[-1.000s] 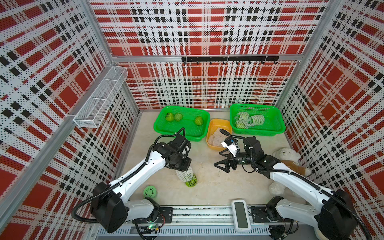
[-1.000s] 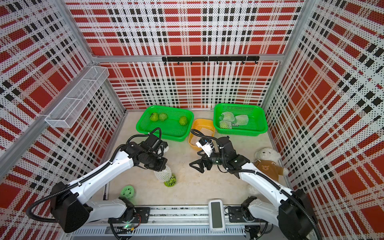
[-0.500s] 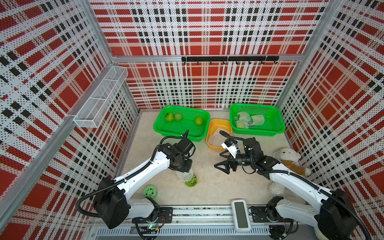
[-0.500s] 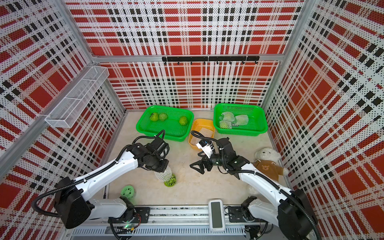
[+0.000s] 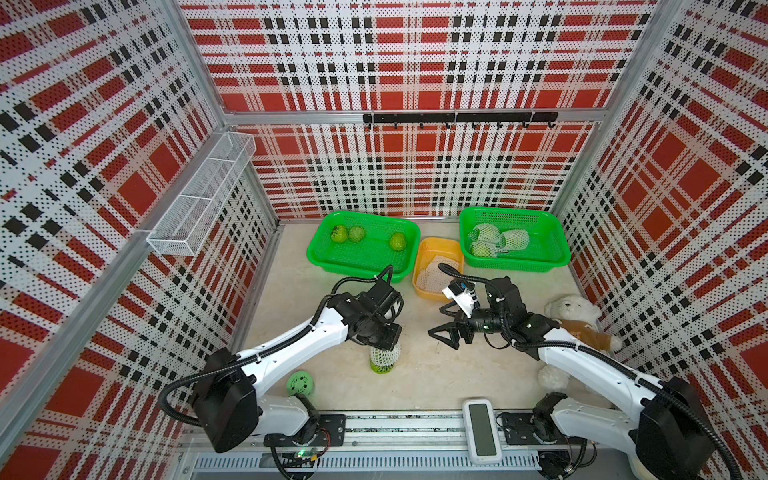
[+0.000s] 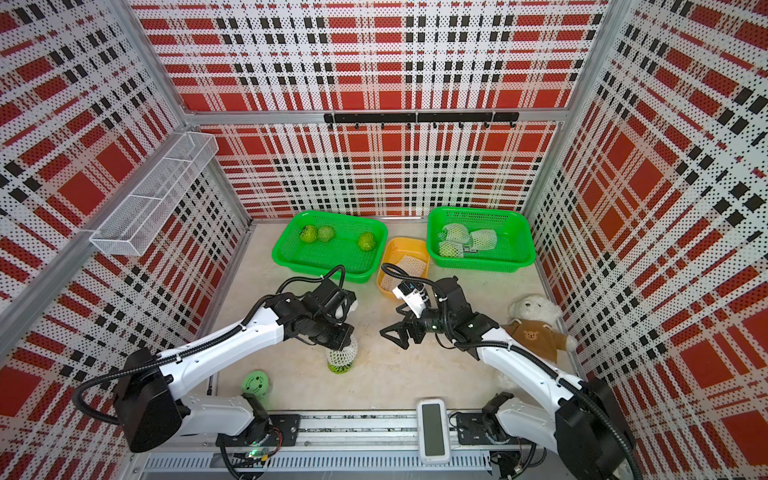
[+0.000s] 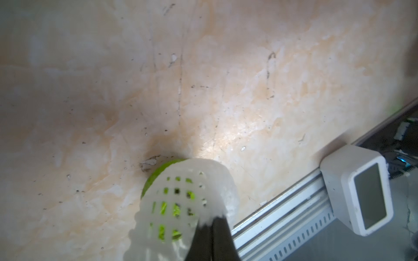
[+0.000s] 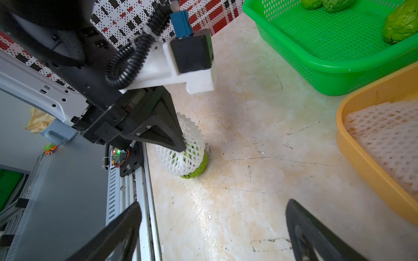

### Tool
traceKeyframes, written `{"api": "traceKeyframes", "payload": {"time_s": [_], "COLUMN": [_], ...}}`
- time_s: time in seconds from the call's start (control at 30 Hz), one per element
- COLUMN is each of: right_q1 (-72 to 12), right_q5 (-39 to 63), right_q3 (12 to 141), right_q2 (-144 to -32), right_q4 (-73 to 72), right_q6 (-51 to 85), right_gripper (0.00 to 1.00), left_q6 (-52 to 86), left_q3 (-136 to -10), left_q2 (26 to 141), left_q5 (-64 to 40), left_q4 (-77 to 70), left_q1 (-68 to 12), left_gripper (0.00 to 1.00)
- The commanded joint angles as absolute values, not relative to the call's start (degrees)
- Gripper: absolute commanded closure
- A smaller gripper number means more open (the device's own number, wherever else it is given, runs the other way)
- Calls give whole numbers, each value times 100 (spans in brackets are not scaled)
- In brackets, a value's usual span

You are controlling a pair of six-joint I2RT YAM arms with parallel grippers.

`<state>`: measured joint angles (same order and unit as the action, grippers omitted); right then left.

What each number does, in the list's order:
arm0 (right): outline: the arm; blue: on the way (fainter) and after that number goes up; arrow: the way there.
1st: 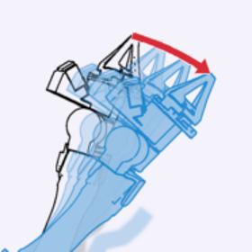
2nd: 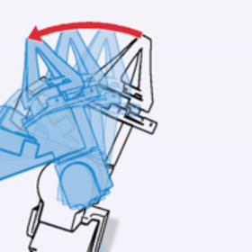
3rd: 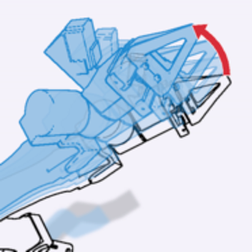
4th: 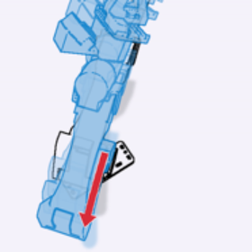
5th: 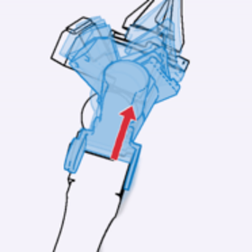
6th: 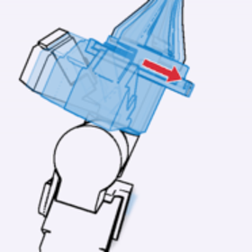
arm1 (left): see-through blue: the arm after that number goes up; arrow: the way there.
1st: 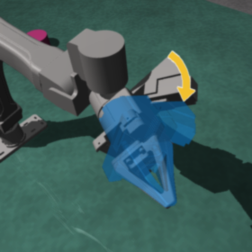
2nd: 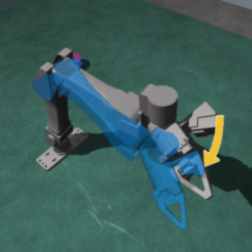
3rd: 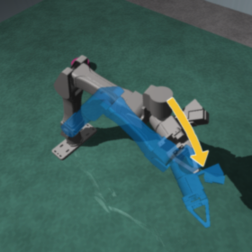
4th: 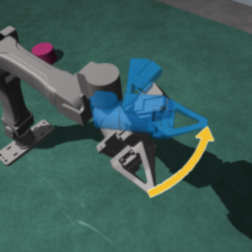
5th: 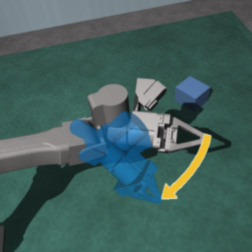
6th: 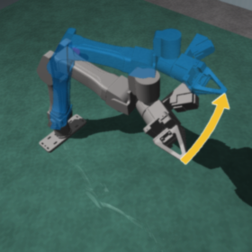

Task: Sleeve custard apples in foam nets
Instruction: Put on the foam net on the custard apple.

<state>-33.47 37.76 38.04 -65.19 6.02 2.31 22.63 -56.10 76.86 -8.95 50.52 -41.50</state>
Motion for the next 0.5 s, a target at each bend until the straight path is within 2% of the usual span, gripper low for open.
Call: {"api": "traceKeyframes", "payload": {"time_s": [0.0,0.1,0.27,0.47], "right_q1": [-3379,-3380,-3379,-3375], "right_q5": [3709,3726,3805,3858], "right_q3": [3707,3694,3729,3766], "right_q2": [-6407,-6432,-6568,-6618], "right_q4": [386,404,291,279], "right_q6": [101,94,99,114], "right_gripper": [0,0,0,0], "left_q6": [2499,2533,2482,2446], "left_q3": [-5500,-5516,-5396,-5433], "left_q2": [7417,7052,6955,7343], "left_q5": [-322,15,-399,-728], "left_q4": [5114,5365,5386,5134], "left_q1": [-3918,-3869,-3909,-4385], "left_gripper": [100,100,100,100]}}
